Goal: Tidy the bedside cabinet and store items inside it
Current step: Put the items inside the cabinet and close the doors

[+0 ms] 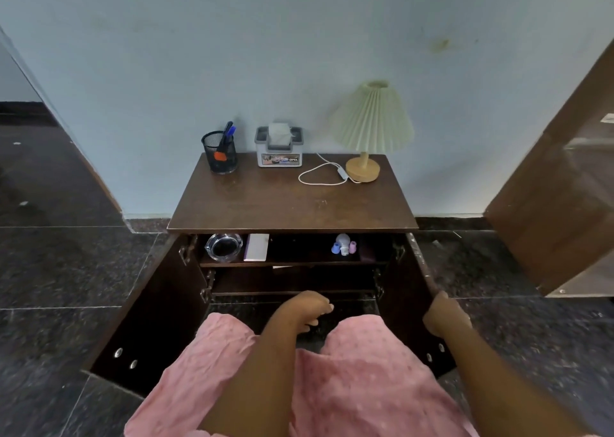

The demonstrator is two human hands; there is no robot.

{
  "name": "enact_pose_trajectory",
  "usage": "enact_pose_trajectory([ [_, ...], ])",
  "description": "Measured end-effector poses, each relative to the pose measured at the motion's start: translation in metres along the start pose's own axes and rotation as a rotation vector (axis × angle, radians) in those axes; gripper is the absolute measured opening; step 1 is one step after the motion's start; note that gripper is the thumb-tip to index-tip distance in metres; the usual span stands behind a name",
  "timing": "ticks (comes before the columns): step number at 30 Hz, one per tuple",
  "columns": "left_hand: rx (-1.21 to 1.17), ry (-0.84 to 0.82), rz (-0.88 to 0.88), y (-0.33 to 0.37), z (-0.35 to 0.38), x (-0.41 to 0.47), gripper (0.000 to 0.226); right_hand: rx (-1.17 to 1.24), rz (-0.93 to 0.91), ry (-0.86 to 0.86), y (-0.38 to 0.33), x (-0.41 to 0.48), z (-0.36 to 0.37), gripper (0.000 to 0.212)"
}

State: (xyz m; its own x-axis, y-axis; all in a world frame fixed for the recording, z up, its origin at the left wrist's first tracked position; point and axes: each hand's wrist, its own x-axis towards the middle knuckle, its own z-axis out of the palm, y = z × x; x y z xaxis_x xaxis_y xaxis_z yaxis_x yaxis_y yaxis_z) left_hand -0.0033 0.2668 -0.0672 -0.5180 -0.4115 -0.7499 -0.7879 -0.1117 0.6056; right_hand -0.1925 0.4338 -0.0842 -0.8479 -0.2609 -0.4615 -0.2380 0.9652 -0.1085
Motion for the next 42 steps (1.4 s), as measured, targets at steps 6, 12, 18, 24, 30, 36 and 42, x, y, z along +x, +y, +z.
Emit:
enact_pose_trajectory([
  [6, 0.101, -0.016, 0.023, -0.001, 0.008, 0.016, 0.038, 0.117, 0.001, -0.163, -0.032, -0.006, 0.013, 0.067],
  [12, 0.1, -0.088, 0.036, -0.003, 0.014, 0.024, 0.044, 0.342, 0.01, -0.258, -0.081, -0.015, 0.024, 0.066],
  [18, 0.115, -0.103, 0.088, -0.001, 0.013, 0.026, 0.038, 0.346, -0.014, -0.369, -0.106, -0.012, 0.023, 0.055],
  [24, 0.136, -0.09, 0.14, -0.003, 0.022, 0.032, 0.032, 0.39, -0.018, -0.414, -0.115, 0.0, 0.026, 0.065],
  [30, 0.129, 0.035, 0.149, -0.001, 0.015, 0.04, 0.031, 0.462, -0.021, -0.557, -0.111, 0.006, 0.03, 0.053],
  [36, 0.098, 0.32, 0.136, -0.001, -0.002, 0.046, 0.024, 0.421, 0.075, -0.675, -0.149, -0.006, 0.018, 0.049],
  [42, -0.002, 0.535, 0.13, 0.005, -0.023, 0.058, 0.026, 0.646, 0.124, -0.629, -0.181, 0.01, 0.041, 0.056],
])
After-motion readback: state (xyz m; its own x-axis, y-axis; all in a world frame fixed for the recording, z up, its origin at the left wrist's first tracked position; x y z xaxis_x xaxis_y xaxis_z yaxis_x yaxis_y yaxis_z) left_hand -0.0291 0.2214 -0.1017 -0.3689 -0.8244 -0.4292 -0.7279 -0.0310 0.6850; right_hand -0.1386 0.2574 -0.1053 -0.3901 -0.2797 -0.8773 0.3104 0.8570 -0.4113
